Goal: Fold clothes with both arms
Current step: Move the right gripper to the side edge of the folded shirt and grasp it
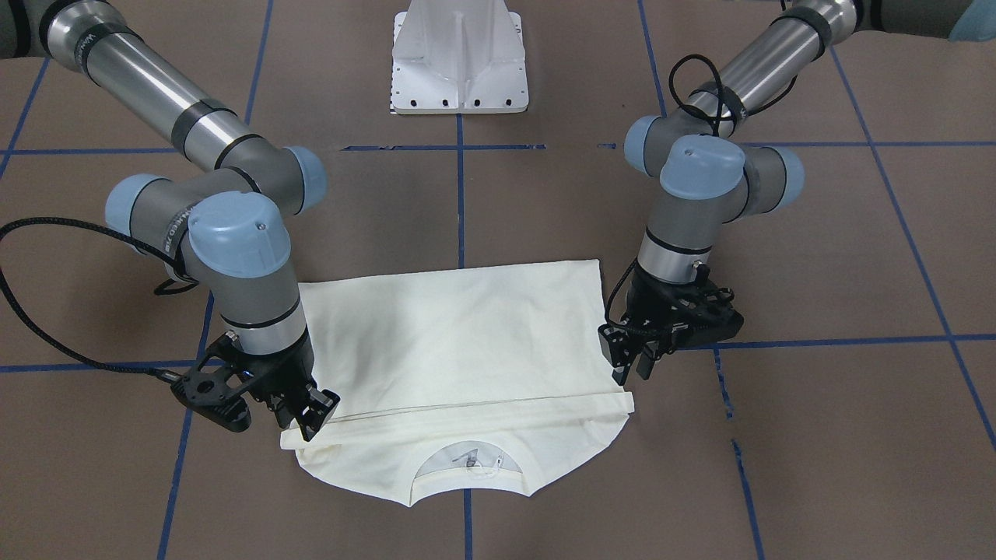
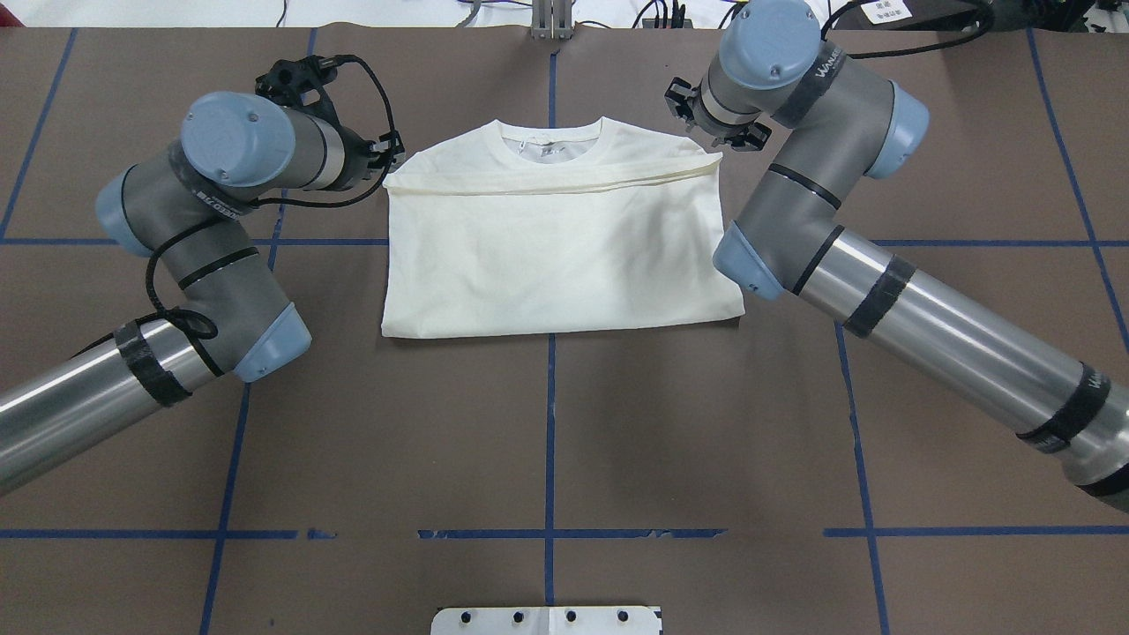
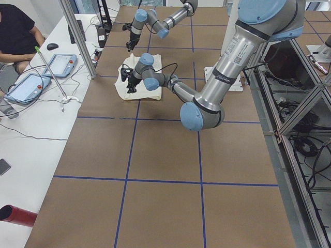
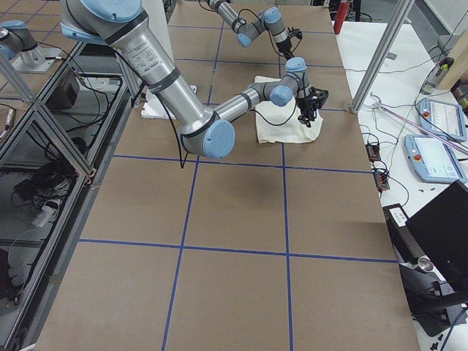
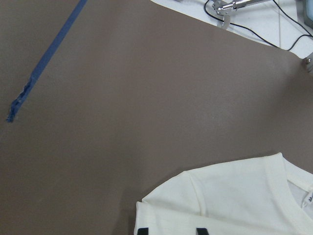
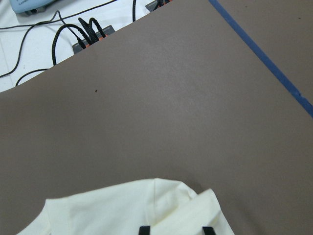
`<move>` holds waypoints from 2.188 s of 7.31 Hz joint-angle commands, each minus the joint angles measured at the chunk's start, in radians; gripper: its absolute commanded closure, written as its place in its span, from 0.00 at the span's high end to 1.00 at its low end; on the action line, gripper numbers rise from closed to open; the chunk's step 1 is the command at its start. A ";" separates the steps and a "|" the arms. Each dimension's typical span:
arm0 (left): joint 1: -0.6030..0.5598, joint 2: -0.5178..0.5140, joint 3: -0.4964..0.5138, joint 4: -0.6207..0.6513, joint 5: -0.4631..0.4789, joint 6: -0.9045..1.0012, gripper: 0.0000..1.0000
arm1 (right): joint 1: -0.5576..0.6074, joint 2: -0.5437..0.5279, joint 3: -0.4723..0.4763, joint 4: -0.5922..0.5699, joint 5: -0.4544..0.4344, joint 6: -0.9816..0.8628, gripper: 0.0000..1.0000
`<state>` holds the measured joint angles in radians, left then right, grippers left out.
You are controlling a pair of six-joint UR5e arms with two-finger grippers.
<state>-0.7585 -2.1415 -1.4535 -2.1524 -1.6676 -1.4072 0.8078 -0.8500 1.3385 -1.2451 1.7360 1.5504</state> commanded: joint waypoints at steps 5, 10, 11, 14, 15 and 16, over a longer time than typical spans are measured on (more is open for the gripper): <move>0.002 0.029 -0.051 0.002 0.000 -0.009 0.53 | -0.188 -0.369 0.337 0.006 -0.010 0.356 0.77; 0.005 0.028 -0.051 0.008 0.003 -0.010 0.53 | -0.208 -0.357 0.341 0.006 -0.009 0.392 0.62; 0.005 0.029 -0.051 0.008 0.003 -0.010 0.53 | -0.208 -0.356 0.341 0.006 -0.009 0.392 0.55; 0.008 0.031 -0.051 0.008 0.005 -0.010 0.53 | -0.209 -0.339 0.340 0.004 -0.009 0.392 0.00; 0.008 0.031 -0.051 0.008 0.003 -0.010 0.53 | -0.208 -0.337 0.343 0.006 -0.009 0.390 0.00; 0.010 0.031 -0.050 0.009 0.003 -0.010 0.53 | -0.206 -0.342 0.359 0.004 -0.006 0.387 0.00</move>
<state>-0.7499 -2.1110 -1.5044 -2.1441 -1.6640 -1.4174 0.5999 -1.1894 1.6836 -1.2404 1.7277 1.9405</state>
